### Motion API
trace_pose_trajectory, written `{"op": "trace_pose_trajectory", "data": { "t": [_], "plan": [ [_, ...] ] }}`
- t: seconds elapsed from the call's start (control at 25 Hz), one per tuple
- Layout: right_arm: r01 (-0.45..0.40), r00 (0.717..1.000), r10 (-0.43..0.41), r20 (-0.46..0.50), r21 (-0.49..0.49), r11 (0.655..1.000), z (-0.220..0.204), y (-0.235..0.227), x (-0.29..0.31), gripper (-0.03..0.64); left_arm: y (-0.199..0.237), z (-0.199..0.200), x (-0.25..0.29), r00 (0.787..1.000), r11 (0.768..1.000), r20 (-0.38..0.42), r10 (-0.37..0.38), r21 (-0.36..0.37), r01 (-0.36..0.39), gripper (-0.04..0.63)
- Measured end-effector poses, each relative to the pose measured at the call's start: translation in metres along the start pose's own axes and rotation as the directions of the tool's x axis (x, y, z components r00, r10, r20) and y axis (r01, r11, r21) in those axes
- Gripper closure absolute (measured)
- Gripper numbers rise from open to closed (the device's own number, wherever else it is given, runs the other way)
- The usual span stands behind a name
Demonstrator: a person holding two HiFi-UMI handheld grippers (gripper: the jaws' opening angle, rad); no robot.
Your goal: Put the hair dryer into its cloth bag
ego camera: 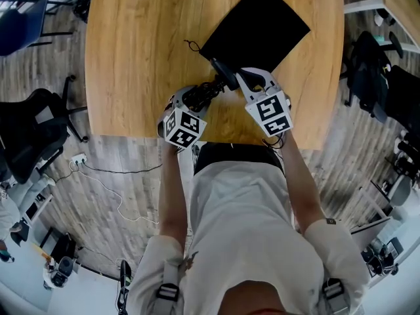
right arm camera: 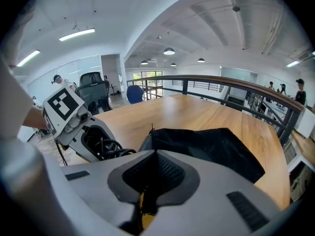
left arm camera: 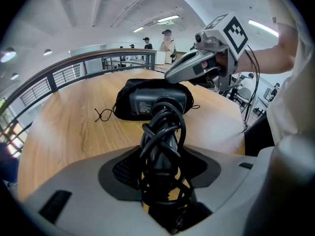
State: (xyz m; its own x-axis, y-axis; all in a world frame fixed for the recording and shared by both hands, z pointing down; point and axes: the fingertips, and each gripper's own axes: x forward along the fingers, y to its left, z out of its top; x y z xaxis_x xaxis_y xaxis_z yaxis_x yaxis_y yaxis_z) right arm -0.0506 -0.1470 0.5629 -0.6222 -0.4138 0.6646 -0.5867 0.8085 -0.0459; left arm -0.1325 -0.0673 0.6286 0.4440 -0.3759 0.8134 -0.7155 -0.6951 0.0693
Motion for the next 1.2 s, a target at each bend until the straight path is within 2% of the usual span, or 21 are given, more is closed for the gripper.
{"op": "trace_pose_trajectory", "data": {
  "t": [1.2],
  "plan": [
    [-0.038, 0.999, 0.038, 0.034, 0.000, 0.999, 0.007, 0.006, -0.009, 0.589, 0.007, 0.042, 0.029, 0.999, 0.999, -0.021, 0.041, -0.029, -0.041, 0.354]
  ]
}}
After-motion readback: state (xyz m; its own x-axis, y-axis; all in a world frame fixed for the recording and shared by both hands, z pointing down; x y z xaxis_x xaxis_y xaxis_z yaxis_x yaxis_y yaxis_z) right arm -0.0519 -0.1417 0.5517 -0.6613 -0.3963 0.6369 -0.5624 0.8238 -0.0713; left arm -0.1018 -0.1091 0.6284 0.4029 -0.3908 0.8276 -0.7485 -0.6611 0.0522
